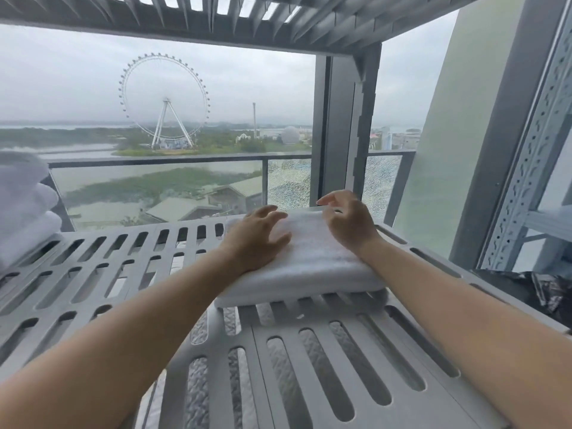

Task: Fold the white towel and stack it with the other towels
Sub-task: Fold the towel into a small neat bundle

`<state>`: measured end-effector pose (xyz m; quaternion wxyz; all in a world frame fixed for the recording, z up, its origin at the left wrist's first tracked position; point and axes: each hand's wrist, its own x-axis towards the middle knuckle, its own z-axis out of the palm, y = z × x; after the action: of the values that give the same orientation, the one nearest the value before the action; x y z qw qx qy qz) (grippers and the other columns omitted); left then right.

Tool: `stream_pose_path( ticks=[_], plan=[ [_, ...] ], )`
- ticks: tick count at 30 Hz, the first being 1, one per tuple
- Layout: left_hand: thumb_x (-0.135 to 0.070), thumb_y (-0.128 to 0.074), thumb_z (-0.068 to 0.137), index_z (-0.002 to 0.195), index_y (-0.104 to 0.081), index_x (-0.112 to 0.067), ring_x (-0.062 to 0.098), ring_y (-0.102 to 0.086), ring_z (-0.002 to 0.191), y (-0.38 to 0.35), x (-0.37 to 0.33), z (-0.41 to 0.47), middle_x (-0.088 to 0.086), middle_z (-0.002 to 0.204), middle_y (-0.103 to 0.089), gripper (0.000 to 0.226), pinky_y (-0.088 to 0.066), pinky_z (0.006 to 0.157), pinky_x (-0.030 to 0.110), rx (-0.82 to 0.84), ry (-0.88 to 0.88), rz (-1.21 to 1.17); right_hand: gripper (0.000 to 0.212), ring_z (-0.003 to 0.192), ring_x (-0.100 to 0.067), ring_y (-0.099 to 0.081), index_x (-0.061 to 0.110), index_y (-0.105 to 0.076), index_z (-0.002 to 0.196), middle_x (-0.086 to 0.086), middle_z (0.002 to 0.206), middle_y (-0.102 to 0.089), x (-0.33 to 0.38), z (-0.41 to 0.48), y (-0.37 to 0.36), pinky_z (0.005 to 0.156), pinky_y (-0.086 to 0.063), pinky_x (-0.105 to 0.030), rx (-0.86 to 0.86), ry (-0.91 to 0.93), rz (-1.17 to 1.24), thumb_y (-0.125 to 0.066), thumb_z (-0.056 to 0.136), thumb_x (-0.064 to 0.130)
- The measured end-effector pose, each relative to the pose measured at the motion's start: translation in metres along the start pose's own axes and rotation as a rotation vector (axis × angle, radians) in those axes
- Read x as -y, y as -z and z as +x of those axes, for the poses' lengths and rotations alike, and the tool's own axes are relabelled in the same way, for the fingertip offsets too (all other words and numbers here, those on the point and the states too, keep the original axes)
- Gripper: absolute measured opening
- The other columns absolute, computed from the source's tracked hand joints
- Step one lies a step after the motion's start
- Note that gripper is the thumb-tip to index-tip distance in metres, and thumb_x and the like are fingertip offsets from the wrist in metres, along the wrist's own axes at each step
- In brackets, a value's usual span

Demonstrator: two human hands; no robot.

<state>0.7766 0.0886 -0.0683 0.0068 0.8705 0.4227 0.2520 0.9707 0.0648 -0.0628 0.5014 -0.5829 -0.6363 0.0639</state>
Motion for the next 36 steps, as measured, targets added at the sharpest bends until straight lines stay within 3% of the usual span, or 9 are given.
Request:
stream_pose_path(
  ticks=[3,6,9,11,16,19,23,28,36],
  plan=[
    [-0.029,-0.053,0.09,0.112,-0.063,-0.027,0.019,-0.055,0.115,0.007,-0.007,-0.015,0.0,0.133,-0.054,0.025,-0.045,0.096,0.037,-0.168,-0.195,-0.046,0.016,0.074,0.001,-0.056,0.024,-0.066,0.081,0.005,0.088,-0.063,-0.005,-0.007,0.013,0.062,-0.035,-0.015,0.152,0.078,-0.196,-0.054,0.084,0.014],
    [-0.024,-0.052,0.092,0.114,-0.065,-0.027,0.015,-0.056,0.115,0.014,-0.005,-0.023,-0.003,0.125,-0.062,0.026,-0.039,0.101,0.026,-0.022,-0.206,-0.081,0.017,0.052,0.012,-0.05,0.032,-0.065,0.095,0.018,0.079,-0.059,-0.005,-0.016,0.027,0.055,-0.033,-0.014,0.39,0.06,-0.193,-0.052,0.089,0.024],
    [-0.036,-0.042,0.096,0.13,-0.051,-0.033,0.014,-0.044,0.128,0.021,-0.004,-0.029,-0.006,0.141,-0.047,0.036,-0.028,0.105,0.024,0.172,-0.136,-0.022,0.028,0.095,-0.003,-0.059,0.028,-0.06,0.119,0.009,0.127,-0.057,-0.007,-0.022,0.037,0.082,-0.041,-0.019,0.518,0.065,-0.222,-0.048,0.093,0.028],
    [-0.04,-0.042,0.095,0.131,-0.05,-0.031,0.015,-0.045,0.127,0.026,-0.011,-0.036,-0.005,0.142,-0.046,0.038,-0.031,0.108,0.028,0.177,-0.137,0.017,0.026,0.111,-0.013,-0.057,0.022,-0.064,0.115,0.004,0.128,-0.059,-0.007,-0.026,0.042,0.093,-0.037,-0.019,0.433,0.205,-0.282,-0.053,0.092,0.022],
    [-0.032,-0.057,0.088,0.115,-0.066,-0.029,0.008,-0.062,0.106,0.028,-0.036,-0.053,-0.006,0.122,-0.064,0.028,-0.049,0.092,0.03,0.003,-0.417,-0.038,0.023,0.066,0.011,-0.055,0.019,-0.074,0.092,0.005,0.089,-0.071,-0.001,-0.037,0.048,0.068,-0.034,0.002,0.233,0.461,-0.314,-0.062,0.081,0.002],
    [-0.054,-0.04,0.091,0.144,-0.02,-0.043,0.015,-0.029,0.138,0.014,-0.035,-0.057,-0.004,0.153,-0.027,0.058,-0.027,0.112,0.033,0.198,-0.326,0.186,0.024,0.082,0.0,-0.062,0.022,-0.073,0.093,0.004,0.097,-0.072,-0.001,-0.042,0.046,0.078,-0.047,-0.015,0.279,0.407,-0.262,-0.059,0.083,0.005],
    [-0.073,-0.011,0.083,0.127,0.023,-0.062,0.012,0.01,0.143,0.004,-0.031,-0.057,-0.015,0.156,0.01,0.057,0.001,0.114,0.047,0.358,-0.244,0.335,0.026,0.105,-0.007,-0.056,0.027,-0.065,0.111,0.004,0.12,-0.063,-0.001,-0.044,0.041,0.09,-0.038,-0.016,0.305,0.3,-0.173,-0.058,0.088,0.016],
    [-0.045,-0.027,0.098,0.141,-0.029,-0.038,0.01,-0.023,0.136,0.012,-0.033,-0.017,-0.004,0.154,-0.023,0.044,-0.014,0.109,0.029,0.38,0.098,-0.496,0.047,0.138,-0.018,-0.026,0.017,-0.037,0.14,-0.003,0.151,-0.031,0.003,-0.016,0.031,0.11,-0.017,-0.03,0.552,0.124,-0.309,-0.045,0.095,0.03],
    [-0.057,-0.023,0.094,0.142,-0.02,-0.045,0.018,-0.019,0.142,-0.002,0.001,0.007,-0.005,0.156,-0.02,0.05,-0.009,0.115,0.04,0.351,0.213,0.109,0.058,0.141,-0.02,-0.019,0.038,-0.026,0.143,0.003,0.155,-0.02,-0.014,0.014,0.015,0.115,-0.014,-0.043,0.731,-0.047,-0.366,-0.039,0.089,0.055]
  ],
)
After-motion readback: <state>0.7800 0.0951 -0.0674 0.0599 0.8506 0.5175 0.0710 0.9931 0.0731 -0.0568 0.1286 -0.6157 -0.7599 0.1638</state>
